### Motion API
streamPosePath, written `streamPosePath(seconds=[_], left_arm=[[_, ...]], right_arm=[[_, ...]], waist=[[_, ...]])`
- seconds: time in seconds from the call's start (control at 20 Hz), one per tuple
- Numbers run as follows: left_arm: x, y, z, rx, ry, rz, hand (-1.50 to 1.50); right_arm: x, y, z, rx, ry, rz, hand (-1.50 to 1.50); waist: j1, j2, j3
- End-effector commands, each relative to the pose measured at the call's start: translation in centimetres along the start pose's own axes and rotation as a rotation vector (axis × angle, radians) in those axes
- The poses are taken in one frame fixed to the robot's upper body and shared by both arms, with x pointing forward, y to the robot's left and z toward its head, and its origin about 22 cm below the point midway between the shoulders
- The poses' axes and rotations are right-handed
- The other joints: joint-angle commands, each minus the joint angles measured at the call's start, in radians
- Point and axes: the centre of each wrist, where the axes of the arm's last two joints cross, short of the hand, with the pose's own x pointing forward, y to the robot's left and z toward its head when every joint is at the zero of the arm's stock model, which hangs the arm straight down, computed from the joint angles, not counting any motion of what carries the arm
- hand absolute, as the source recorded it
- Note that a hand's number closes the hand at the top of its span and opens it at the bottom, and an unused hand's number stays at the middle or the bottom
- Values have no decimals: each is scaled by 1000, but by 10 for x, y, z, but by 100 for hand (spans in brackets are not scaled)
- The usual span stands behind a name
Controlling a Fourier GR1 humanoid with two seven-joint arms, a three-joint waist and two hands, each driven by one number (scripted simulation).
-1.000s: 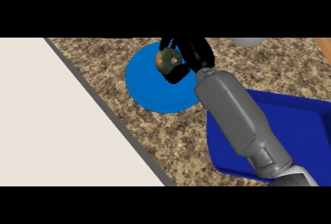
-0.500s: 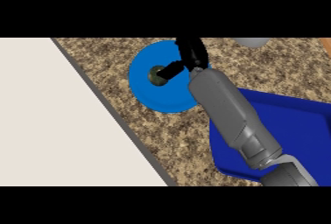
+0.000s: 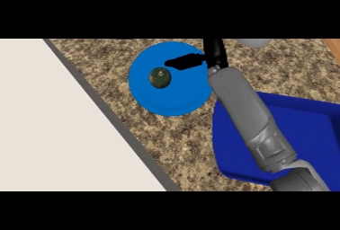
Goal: Pick the squash from the tray and place it in the plate
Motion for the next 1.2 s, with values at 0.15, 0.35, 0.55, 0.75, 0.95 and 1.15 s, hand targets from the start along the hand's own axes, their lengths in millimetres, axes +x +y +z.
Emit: streamPosePath(seconds=[0.15,0.35,0.55,0.75,0.95,1.15], left_arm=[[13,-20,-17,-51,-26,-14,0],[7,-19,-21,-36,-4,-11,0],[12,-22,-26,-55,-17,-10,0],[9,-18,-23,-65,-14,10,0],[4,-27,-15,-53,-11,-3,0],[26,-41,-12,-72,-38,-12,0]], right_arm=[[-50,-59,3,-51,-12,-236,-150],[-86,-114,12,-20,-19,-229,-150],[-115,-161,25,28,-58,-211,-150],[-132,-178,35,63,-78,-195,-150],[-156,-192,54,88,-73,-148,-150],[-157,-186,52,55,-68,-139,-150]], waist=[[-28,-1,4],[-37,-2,4],[-26,4,4],[-17,3,4],[-13,4,5],[1,5,6]])
